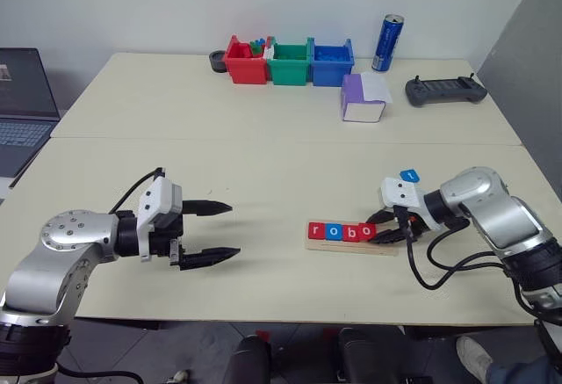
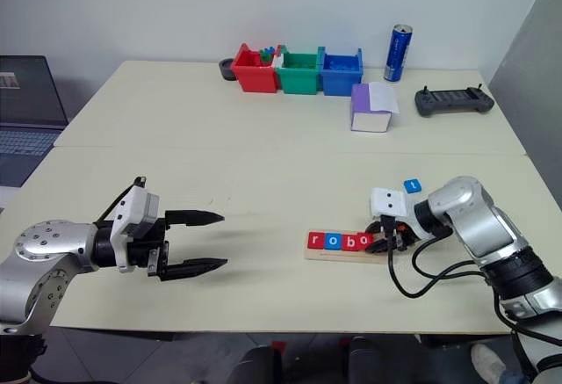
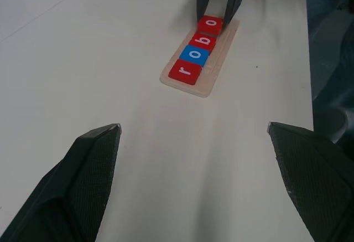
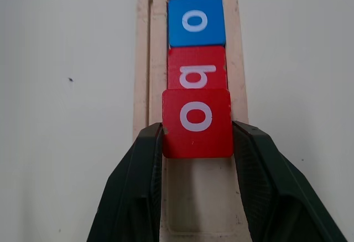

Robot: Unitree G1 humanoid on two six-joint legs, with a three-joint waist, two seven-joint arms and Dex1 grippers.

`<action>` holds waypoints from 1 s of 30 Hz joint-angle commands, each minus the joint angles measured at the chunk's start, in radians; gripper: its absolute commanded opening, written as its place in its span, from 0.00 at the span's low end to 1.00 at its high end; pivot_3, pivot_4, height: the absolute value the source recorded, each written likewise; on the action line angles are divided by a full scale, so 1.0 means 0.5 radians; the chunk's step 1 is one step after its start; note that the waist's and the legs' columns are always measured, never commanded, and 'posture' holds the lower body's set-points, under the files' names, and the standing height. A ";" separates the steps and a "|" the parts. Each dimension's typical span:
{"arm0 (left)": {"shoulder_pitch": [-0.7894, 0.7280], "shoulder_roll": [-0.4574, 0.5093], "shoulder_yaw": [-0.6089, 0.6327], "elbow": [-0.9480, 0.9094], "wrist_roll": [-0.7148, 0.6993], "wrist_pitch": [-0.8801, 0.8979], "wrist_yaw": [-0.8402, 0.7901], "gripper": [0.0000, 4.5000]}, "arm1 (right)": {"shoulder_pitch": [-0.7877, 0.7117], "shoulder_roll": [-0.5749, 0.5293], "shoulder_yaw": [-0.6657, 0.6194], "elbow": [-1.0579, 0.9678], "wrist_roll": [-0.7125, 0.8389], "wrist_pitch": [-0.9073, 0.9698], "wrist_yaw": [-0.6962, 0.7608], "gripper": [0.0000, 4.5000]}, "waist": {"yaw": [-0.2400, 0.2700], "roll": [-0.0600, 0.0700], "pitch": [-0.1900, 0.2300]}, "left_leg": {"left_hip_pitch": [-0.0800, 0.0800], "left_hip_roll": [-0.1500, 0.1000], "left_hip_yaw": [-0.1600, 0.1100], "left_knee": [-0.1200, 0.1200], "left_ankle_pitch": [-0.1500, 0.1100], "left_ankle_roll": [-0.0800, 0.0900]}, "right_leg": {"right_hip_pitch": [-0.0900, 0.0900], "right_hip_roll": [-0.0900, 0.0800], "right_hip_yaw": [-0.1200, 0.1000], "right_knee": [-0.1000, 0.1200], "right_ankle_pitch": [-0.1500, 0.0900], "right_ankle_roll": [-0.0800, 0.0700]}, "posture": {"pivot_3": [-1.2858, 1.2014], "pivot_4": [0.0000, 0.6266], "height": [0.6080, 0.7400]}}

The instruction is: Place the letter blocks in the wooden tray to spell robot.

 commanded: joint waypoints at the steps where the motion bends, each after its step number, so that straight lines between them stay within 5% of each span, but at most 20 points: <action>1: 0.023 0.026 0.095 -0.066 -0.050 -0.016 0.000 1.00 | -0.057 -0.011 -0.058 -0.005 0.014 -0.013 -0.004 0.32 | -0.001 0.000 0.000 | 0.000 0.000 0.000 0.000 0.000 0.000 | 0.000 0.000 0.000 0.000 0.000 0.000 | 0.52 0.24 1.00; 30: 0.033 0.034 0.124 -0.063 -0.055 -0.015 0.017 1.00 | -0.021 0.010 0.043 -0.018 -0.062 -0.060 -0.021 0.32 | -0.001 0.000 0.000 | 0.000 0.000 0.000 0.000 0.000 0.000 | 0.000 0.000 0.000 0.000 0.000 0.000 | 0.52 0.24 1.00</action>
